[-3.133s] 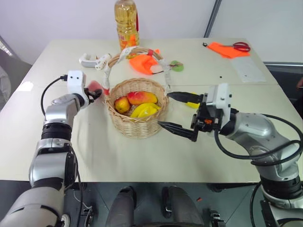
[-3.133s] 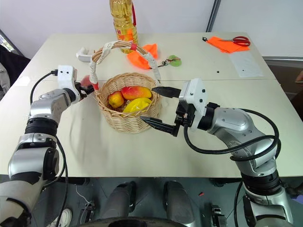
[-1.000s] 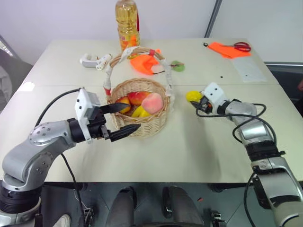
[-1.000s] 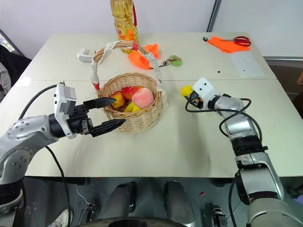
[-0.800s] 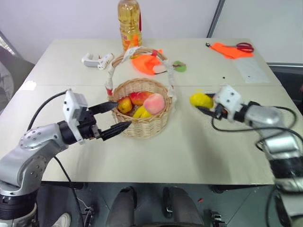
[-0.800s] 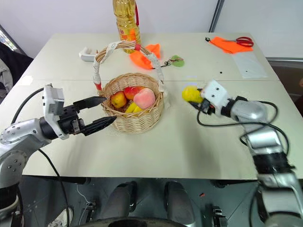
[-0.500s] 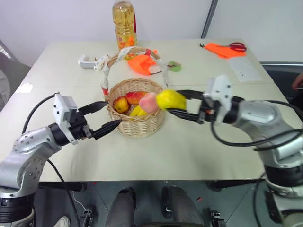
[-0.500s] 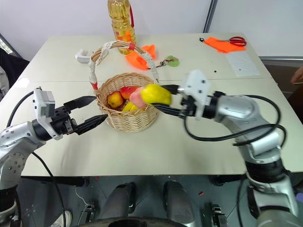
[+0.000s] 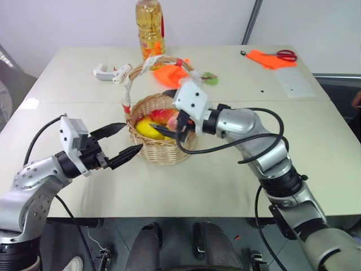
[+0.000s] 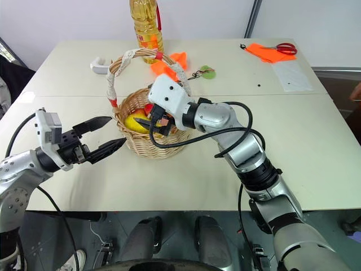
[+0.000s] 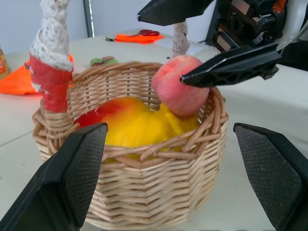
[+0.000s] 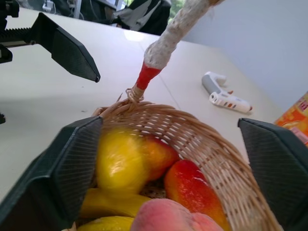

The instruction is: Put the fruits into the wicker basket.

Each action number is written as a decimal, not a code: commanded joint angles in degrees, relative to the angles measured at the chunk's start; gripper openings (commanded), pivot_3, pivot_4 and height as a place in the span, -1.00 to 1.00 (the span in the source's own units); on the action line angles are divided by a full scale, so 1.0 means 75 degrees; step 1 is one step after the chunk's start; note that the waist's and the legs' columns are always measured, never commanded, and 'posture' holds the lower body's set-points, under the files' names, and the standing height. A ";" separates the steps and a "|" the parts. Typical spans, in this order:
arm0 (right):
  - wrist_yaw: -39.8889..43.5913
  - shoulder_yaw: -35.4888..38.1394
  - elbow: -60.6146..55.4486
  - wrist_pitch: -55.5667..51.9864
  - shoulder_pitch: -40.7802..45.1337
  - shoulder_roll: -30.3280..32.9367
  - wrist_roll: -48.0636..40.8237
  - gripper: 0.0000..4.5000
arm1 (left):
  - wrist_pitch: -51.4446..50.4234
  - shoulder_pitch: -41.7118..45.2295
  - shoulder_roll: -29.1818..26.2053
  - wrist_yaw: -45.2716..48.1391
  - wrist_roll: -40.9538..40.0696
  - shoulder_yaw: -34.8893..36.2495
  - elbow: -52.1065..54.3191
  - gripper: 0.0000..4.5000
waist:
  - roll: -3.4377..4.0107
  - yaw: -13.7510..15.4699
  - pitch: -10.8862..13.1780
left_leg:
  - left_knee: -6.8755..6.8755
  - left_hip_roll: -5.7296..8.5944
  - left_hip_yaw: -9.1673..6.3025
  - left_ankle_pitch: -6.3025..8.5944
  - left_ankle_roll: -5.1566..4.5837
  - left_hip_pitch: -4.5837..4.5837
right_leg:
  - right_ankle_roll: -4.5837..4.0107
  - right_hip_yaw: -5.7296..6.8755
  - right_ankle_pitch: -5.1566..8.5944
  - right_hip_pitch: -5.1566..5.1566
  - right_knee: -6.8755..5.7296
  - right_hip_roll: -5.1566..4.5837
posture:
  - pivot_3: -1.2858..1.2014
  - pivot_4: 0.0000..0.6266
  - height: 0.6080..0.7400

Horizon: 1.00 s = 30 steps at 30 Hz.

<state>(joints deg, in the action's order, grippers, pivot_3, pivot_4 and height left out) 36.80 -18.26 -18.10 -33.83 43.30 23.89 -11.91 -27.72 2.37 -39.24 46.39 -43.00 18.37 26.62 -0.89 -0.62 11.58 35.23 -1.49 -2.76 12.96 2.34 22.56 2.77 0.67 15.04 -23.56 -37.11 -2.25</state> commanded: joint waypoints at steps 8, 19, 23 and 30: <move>0.0221 0.2835 -0.1141 -0.1002 -0.1470 0.0758 -0.2130 0.99 | 0.0249 0.0228 0.0176 0.0023 -0.0005 -0.0112 0.0127 1.00 | -0.0001 -0.0050 0.0000 | 0.0002 -0.0028 0.0041 0.0000 -0.0001 -0.0021 | -0.0018 -0.0030 -0.0004 0.0003 0.0001 0.0039 | 0.03 -0.52 1.00; -0.1107 0.2354 0.1159 -0.0550 -0.0488 -0.1036 -0.1533 0.65 | 0.0289 0.0529 0.0224 0.0034 0.0019 -0.0354 0.0052 1.00 | -0.0002 -0.0040 -0.0001 | -0.0002 -0.0076 0.0065 0.0001 -0.0003 -0.0010 | -0.0028 -0.0058 -0.0038 -0.0045 -0.0021 0.0105 | 0.03 -0.52 1.00; -0.1226 0.2582 0.1149 -0.0658 -0.0472 -0.1128 -0.1719 -0.27 | 0.0316 0.0414 0.0246 -0.0026 0.0018 -0.0331 0.0156 1.00 | -0.0002 -0.0018 -0.0001 | -0.0002 -0.0072 0.0089 0.0003 -0.0006 0.0013 | -0.0016 -0.0068 -0.0036 -0.0067 -0.0018 0.0095 | 0.03 -0.52 1.00; -0.1161 0.3443 0.0432 -0.0467 -0.0836 -0.0566 -0.2070 -0.98 | 0.0375 0.0390 0.0308 -0.0103 0.0072 -0.0423 0.0145 1.00 | -0.0002 -0.0018 -0.0001 | -0.0001 -0.0073 0.0102 0.0003 -0.0007 0.0014 | -0.0017 -0.0080 -0.0037 -0.0078 -0.0021 0.0098 | 0.03 -0.52 1.00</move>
<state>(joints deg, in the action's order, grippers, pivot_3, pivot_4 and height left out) 27.72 4.01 -10.87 -39.18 36.59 18.74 -25.60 -25.93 5.02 -36.92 45.78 -42.66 14.76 26.08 -0.90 -0.76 11.58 35.22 -2.05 -1.99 12.98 2.29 22.67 2.64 0.07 14.76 -24.16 -37.27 -1.52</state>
